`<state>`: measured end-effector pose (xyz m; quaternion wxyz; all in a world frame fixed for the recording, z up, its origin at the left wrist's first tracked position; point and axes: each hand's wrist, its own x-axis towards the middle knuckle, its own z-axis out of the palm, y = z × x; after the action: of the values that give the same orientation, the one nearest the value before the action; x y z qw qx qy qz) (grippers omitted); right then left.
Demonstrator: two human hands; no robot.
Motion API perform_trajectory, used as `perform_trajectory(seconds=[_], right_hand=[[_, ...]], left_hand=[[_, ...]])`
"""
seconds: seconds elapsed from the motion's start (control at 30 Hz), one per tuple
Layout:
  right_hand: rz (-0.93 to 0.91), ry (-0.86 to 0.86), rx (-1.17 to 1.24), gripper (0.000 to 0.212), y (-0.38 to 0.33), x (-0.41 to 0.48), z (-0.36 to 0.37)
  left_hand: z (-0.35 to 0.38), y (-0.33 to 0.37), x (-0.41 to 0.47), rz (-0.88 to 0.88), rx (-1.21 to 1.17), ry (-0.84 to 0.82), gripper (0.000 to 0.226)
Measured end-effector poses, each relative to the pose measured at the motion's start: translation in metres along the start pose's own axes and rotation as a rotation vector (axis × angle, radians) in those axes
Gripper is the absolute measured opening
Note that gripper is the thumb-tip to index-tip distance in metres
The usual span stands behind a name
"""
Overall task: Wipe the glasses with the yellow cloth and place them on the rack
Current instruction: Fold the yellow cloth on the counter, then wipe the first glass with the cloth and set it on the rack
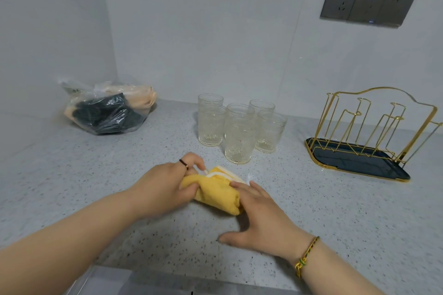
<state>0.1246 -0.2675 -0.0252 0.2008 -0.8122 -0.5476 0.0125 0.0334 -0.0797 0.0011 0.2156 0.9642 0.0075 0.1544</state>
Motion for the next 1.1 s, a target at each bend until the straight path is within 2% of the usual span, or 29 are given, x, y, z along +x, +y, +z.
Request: perform_trajectory(seconds=[0.03,0.13,0.17,0.27,0.33,0.5,0.57,0.73,0.87,1.0,1.1], right_hand=[[0.038,0.066,0.105,0.080,-0.001,0.001,0.000],[0.160,0.258,0.488,0.041,-0.004,0.007,-0.017],[0.167,0.298,0.582,0.035,-0.004,0.009,-0.024],[0.154,0.338,0.823,0.022,0.003,0.017,-0.047],[0.188,0.372,0.898,0.012,0.010,0.021,-0.056],[0.450,0.500,1.114,0.013,0.038,0.013,-0.053],[0.524,0.563,1.152,0.013,0.048,0.008,-0.054],[0.586,0.830,1.215,0.009,0.068,-0.003,-0.067],[0.631,1.047,1.164,0.014,0.079,-0.004,-0.070],[0.651,1.099,0.996,0.018,0.088,0.004,-0.069],[0.674,1.102,0.954,0.022,0.090,0.011,-0.064]], left_hand=[[-0.002,0.006,0.006,-0.012,-0.106,0.042,0.016],[-0.009,0.021,0.026,-0.042,-0.431,0.196,0.026],[-0.011,0.024,0.033,-0.065,-0.495,0.224,0.028],[-0.012,0.034,0.052,-0.151,-0.655,0.225,0.026],[-0.006,0.038,0.063,-0.191,-0.680,0.214,0.023],[0.018,0.050,0.085,-0.282,-0.848,0.183,0.010],[0.030,0.050,0.091,-0.324,-0.846,0.199,0.009],[0.052,0.041,0.104,-0.480,-0.774,0.280,0.025],[0.063,0.039,0.117,-0.556,-0.742,0.369,0.064],[0.077,0.031,0.133,-0.564,-0.701,0.345,0.092],[0.084,0.025,0.140,-0.553,-0.674,0.342,0.103]])
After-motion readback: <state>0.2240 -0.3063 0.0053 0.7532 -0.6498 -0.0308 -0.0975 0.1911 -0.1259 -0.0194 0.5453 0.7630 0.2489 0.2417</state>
